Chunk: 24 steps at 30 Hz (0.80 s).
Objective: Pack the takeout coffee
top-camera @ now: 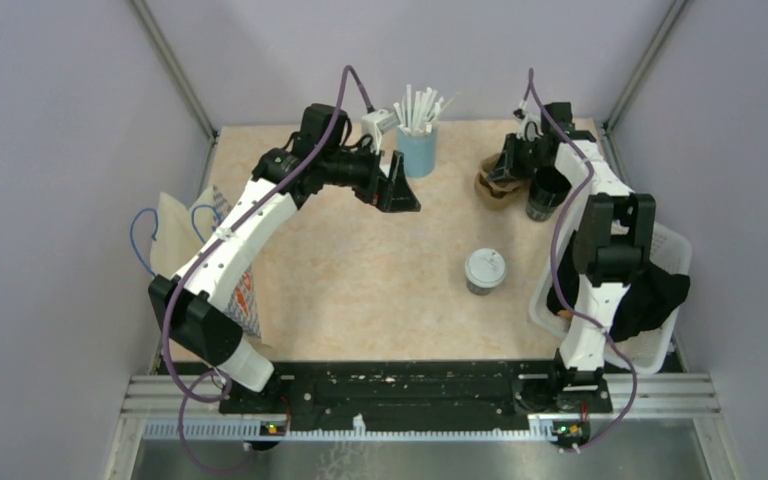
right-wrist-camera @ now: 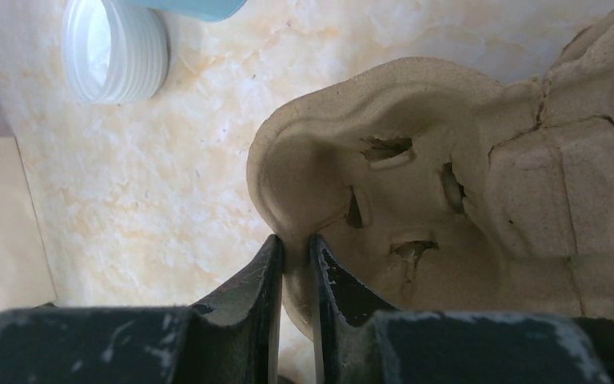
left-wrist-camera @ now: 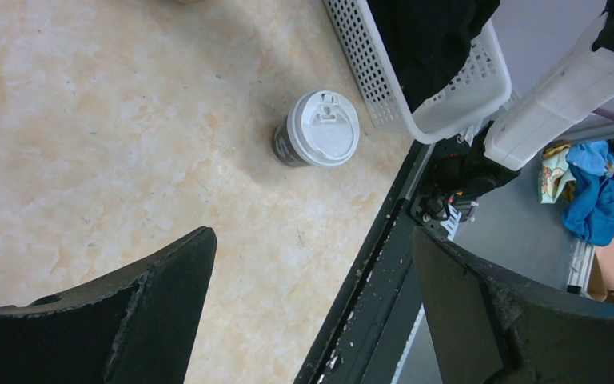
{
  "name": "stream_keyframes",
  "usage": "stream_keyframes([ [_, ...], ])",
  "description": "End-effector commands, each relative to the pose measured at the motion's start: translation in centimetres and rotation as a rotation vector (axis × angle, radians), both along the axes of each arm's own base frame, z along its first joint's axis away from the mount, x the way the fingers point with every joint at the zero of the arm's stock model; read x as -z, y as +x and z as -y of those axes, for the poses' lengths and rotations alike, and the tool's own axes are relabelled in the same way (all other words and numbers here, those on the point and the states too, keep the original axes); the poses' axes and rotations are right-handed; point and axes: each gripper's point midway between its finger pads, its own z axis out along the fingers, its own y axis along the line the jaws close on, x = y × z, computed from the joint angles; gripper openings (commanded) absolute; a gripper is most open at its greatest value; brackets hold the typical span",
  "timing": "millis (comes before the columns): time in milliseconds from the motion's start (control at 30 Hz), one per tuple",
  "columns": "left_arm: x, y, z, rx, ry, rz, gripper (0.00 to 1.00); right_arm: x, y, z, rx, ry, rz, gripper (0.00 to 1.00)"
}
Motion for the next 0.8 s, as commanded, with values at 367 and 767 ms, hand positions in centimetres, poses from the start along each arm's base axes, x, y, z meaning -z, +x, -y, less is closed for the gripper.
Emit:
stream_keyframes([
  [367, -1.2, 3.1, -3.4, -0.29, 0.074, 0.037, 0.99, -12.4, 0.6, -1.7, 0.105, -0.068, 0.296, 0.0],
  [767, -7.1, 3.9, -19.2, -0.945, 0.299, 0.224, 0.99, -18.8, -3.1, -3.9, 0.079, 0.041, 0.399, 0.0],
])
